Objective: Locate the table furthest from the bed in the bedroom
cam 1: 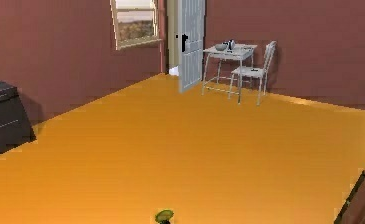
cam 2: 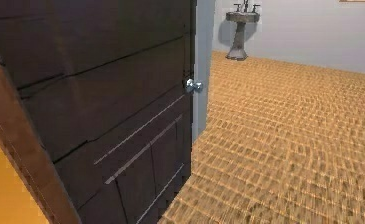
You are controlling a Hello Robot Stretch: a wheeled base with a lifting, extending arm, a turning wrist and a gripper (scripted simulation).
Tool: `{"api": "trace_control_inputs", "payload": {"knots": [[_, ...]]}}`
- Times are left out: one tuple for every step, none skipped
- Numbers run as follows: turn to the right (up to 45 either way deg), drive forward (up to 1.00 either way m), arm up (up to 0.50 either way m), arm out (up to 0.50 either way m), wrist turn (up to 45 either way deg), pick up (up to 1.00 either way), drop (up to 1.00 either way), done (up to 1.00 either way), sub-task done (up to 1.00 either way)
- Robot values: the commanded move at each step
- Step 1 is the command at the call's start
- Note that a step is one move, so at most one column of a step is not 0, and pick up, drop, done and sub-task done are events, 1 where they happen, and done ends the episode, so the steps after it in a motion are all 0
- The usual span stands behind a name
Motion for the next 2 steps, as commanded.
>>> {"api": "trace_control_inputs", "payload": {"knots": [[-45.0,0.00,0.00,0.00,0.0,0.00,0.00,0.00,0.00],[-12.0,0.00,0.00,0.00,0.0,0.00,0.00,0.00,0.00]]}}
